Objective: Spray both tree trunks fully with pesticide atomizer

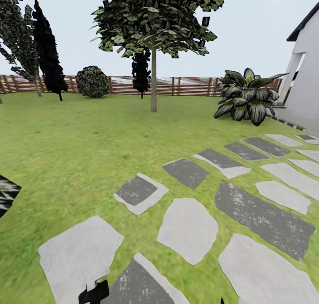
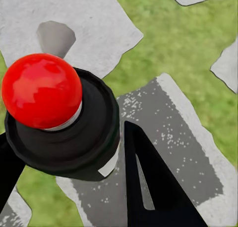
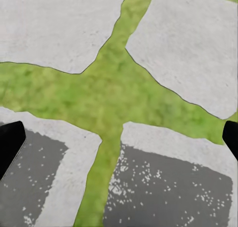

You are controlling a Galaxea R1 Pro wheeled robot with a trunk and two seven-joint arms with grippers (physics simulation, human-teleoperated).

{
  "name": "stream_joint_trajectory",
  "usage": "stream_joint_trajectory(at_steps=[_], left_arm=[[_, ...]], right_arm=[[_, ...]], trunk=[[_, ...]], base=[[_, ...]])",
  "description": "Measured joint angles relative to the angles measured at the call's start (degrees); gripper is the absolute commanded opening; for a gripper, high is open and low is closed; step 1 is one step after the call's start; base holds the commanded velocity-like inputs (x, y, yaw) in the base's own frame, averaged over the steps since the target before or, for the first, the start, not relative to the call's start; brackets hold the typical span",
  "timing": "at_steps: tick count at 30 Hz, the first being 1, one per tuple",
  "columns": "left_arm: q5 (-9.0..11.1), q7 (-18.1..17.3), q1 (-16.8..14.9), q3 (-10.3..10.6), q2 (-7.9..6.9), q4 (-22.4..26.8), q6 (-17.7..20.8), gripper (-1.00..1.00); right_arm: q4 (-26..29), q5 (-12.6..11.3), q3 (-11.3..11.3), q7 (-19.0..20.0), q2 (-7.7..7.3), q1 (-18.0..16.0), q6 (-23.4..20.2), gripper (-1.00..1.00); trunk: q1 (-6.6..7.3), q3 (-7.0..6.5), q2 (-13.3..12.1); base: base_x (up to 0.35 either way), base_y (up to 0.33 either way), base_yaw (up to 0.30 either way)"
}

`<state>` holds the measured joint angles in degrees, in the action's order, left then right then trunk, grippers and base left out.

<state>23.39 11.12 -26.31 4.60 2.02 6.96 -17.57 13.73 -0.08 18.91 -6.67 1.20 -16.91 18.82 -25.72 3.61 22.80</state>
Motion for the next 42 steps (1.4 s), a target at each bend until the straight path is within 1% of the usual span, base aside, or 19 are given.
stream_joint_trajectory(at_steps=[42], left_arm=[[0.0,0.0,0.0,-0.01,0.0,0.0,0.01,-1.0]], right_arm=[[-0.03,0.0,0.08,-0.02,-0.07,0.0,0.0,1.0]], trunk=[[0.0,0.0,0.01]], base=[[0.333,0.0,0.0]])
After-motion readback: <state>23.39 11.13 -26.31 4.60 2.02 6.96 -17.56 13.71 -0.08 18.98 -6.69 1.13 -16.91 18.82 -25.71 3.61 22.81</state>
